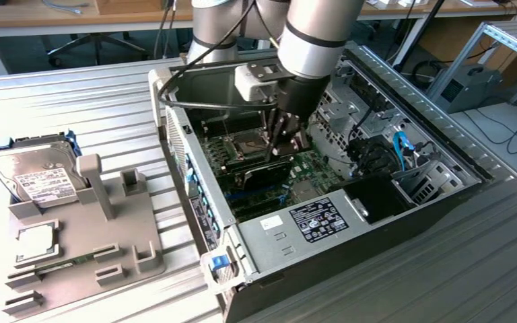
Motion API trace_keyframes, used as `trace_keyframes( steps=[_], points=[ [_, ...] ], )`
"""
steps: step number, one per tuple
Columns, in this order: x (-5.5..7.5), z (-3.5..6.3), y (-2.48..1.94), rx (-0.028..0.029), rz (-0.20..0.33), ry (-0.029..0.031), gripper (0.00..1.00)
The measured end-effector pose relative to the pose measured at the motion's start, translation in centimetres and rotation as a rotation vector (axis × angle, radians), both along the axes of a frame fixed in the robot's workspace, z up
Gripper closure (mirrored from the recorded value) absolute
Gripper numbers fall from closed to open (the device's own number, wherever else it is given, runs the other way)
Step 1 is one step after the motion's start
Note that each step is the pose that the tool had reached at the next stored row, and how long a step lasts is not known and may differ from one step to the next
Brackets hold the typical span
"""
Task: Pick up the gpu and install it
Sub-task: 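Insert the gpu into the slot, then press down on the gpu until it lock into place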
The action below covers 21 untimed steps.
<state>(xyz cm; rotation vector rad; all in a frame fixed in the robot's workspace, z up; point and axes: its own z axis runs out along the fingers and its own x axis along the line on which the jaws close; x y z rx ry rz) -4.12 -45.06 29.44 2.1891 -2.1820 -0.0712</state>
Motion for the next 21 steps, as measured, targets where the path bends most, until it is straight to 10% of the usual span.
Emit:
trace_keyframes(
  steps=[4, 21],
  points=[
    [1.4, 0.0, 0.0, -0.0001, 0.0, 0.0121, 0.89],
    [-0.1, -0.07, 0.0, -0.0002, 0.0, 0.0128, 0.89]
  ],
)
